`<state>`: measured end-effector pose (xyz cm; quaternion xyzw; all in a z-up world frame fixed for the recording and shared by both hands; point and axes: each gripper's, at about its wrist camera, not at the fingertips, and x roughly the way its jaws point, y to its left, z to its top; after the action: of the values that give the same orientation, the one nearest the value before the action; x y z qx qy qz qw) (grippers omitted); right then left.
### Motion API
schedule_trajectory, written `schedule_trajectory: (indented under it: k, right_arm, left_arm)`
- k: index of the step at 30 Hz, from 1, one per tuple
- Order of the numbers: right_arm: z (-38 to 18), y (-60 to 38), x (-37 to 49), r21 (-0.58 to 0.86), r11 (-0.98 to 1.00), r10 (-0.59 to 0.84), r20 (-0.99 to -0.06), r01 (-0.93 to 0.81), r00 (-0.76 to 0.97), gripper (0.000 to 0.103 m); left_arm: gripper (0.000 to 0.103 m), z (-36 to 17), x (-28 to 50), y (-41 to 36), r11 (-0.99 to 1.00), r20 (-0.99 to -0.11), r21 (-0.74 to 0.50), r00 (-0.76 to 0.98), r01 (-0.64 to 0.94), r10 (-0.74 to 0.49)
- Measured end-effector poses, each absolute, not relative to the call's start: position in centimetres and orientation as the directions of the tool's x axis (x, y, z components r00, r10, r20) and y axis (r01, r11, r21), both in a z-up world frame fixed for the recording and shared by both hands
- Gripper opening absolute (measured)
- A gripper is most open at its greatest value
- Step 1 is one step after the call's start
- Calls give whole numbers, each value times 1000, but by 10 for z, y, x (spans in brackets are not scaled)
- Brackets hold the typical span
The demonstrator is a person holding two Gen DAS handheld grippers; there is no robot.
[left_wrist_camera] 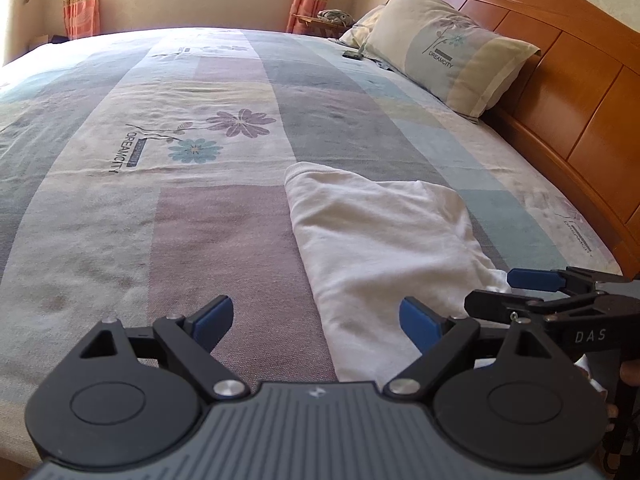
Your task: Fold clothes
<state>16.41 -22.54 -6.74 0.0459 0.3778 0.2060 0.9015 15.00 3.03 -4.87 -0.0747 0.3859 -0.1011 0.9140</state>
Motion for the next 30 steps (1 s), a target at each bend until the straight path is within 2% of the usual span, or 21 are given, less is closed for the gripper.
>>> schedule_trajectory:
  k: [4, 8, 17, 24, 30]
  right_arm:
    - [-73, -220, 151, 246, 904, 417, -688, -350, 594, 103]
    - [-86, -223, 140, 248, 925, 373, -738, -289, 563, 103]
    - [-70, -216, 109, 239, 913, 397, -705, -330, 587, 103]
    - [-74, -219, 108, 272, 896, 436, -694, -352, 573, 103]
    - [-85, -233, 122, 318, 890, 453, -693, -326, 561, 103]
  left_arm:
    - [90, -38, 138, 28, 965, -668, -217, 699, 147, -257]
    - [90, -29, 124, 26, 961, -647, -220, 713, 165, -270]
    - [91, -18, 91, 19, 959, -618, -222, 735, 178, -279]
    - [92, -20, 97, 11, 968, -655, -199, 714, 153, -248]
    - [92, -30, 118, -6, 957, -671, -215, 683, 192, -288]
